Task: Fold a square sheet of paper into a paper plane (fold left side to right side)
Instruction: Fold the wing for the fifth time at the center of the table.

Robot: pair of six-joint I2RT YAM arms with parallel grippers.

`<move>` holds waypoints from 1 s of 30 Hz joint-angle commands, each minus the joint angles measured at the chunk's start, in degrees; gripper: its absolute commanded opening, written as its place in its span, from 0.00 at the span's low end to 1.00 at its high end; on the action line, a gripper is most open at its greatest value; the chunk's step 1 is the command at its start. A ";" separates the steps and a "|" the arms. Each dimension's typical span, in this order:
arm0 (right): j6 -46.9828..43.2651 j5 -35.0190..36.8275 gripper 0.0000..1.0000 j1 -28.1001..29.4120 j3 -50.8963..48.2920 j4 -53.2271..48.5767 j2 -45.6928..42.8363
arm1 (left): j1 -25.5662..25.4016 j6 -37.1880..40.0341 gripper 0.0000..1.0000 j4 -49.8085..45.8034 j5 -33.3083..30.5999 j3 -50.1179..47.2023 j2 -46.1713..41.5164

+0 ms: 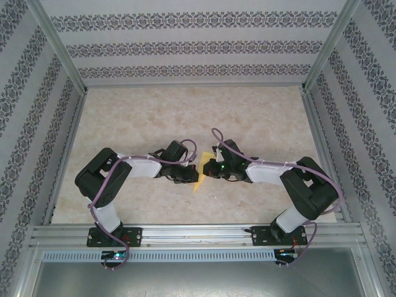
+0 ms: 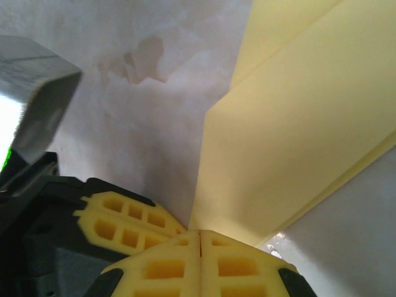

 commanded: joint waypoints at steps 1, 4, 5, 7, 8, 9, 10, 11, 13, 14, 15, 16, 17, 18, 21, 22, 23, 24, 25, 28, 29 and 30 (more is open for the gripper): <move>1.29 1.27 0.00 0.98 0.97 2.15 1.98 | -0.49 0.51 0.00 -6.06 -6.95 -1.55 2.59; 1.79 1.64 0.00 1.39 1.07 2.43 3.24 | -0.49 0.58 0.00 -6.54 -7.38 -1.48 2.39; 1.84 1.64 0.00 1.46 1.07 2.54 3.56 | -0.49 0.74 0.00 -6.81 -7.58 -1.33 2.38; 1.93 2.01 0.00 1.53 0.85 2.45 3.92 | -0.53 1.09 0.00 -7.55 -8.20 -1.22 2.42; 1.92 2.39 0.00 1.42 0.68 2.32 4.01 | -0.49 1.28 0.00 -7.89 -8.45 -1.10 2.47; 1.74 2.80 0.00 1.38 0.55 2.04 4.08 | -0.49 1.43 0.00 -8.17 -8.87 -1.09 2.48; 1.55 3.04 0.00 1.31 0.54 1.70 4.17 | -0.49 1.58 0.00 -8.54 -9.16 -1.01 2.42; 1.21 3.28 0.00 1.12 0.45 1.29 4.19 | -0.49 1.81 0.00 -8.81 -9.38 -1.02 2.57; 0.63 4.20 0.00 0.83 0.29 0.59 4.19 | -0.49 1.99 0.00 -9.10 -9.63 -0.93 2.65; 0.28 4.43 0.00 0.53 0.27 0.20 4.27 | -0.49 2.01 0.00 -9.10 -9.61 -0.98 2.79; -0.03 4.61 0.00 0.22 0.19 0.00 4.40 | -0.49 1.99 0.00 -9.10 -9.64 -1.00 2.90; -0.33 4.63 0.00 -0.01 0.10 -0.22 4.49 | -0.49 1.99 0.00 -9.10 -9.73 -1.00 2.94; -0.68 4.72 0.00 -0.41 0.10 -0.47 4.54 | -0.49 2.07 0.00 -9.10 -9.84 -1.11 3.03; -1.07 4.93 0.00 -0.74 0.10 -0.82 4.62 | -0.49 2.10 0.00 -9.26 -9.86 -1.11 3.18; -2.43 5.40 0.00 -1.84 0.51 -2.05 4.79 | -0.49 2.21 0.00 -9.39 -9.96 -1.22 3.40; -2.87 5.50 0.00 -2.24 0.77 -2.43 4.80 | -0.53 2.25 0.00 -9.37 -10.00 -1.26 3.45; -3.40 5.43 0.00 -2.90 1.09 -2.93 4.87 | -0.49 2.32 0.00 -9.44 -10.02 -1.27 3.37; -3.85 5.48 0.00 -3.48 1.36 -3.21 4.80 | -0.49 2.35 0.00 -9.53 -10.00 -1.26 3.51; -4.24 5.51 0.00 -4.06 1.62 -3.41 4.80 | -0.49 2.35 0.00 -9.62 -10.00 -1.27 3.46; -5.52 5.09 0.00 -5.84 2.76 -4.32 4.55 | -0.49 2.34 0.00 -9.45 -9.91 -1.43 3.30; -5.97 4.90 0.00 -6.29 3.29 -4.93 4.26 | -0.49 2.26 0.00 -9.39 -9.93 -1.49 3.19; -6.35 4.65 0.00 -6.69 3.73 -5.34 3.67 | -0.51 2.17 0.00 -9.41 -9.98 -1.45 3.04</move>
